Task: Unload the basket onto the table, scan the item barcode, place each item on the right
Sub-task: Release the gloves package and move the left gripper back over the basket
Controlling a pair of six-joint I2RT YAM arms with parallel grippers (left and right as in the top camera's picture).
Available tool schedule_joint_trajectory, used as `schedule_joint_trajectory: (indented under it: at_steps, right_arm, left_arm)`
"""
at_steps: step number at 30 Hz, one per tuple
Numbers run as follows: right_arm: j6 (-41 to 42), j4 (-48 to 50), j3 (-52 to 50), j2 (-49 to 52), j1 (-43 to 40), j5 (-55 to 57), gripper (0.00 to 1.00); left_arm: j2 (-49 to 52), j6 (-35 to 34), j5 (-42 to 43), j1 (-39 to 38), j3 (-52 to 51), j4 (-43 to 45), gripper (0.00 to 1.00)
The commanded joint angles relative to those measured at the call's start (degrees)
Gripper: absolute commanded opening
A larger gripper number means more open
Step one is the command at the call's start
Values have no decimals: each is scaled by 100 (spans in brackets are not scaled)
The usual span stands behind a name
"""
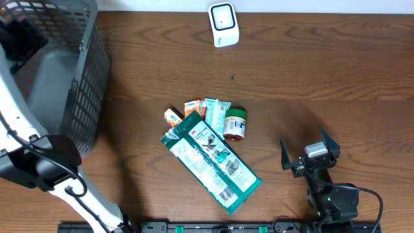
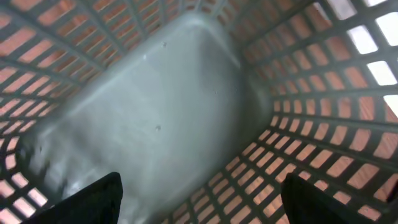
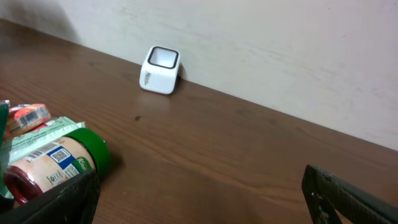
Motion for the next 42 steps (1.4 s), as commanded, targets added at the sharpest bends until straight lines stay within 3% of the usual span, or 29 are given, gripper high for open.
schedule_joint_trajectory:
  at_steps: [1,10,11,42]
  right_arm:
    - [72,-22,-7,-13,92,35,99]
    - [72,-22,-7,-13,92,35,99]
    - [72,-22,-7,-13,92,35,99]
    - [72,-22,-7,-13,92,35,99]
  left_arm:
    - [-216,4,227,157,98,-254,82]
    - [-339,-98,225,186,96,-472,83]
    - [-337,-96,225,181,96,-470,98]
    - [-337,-92,223,181,96,-470,98]
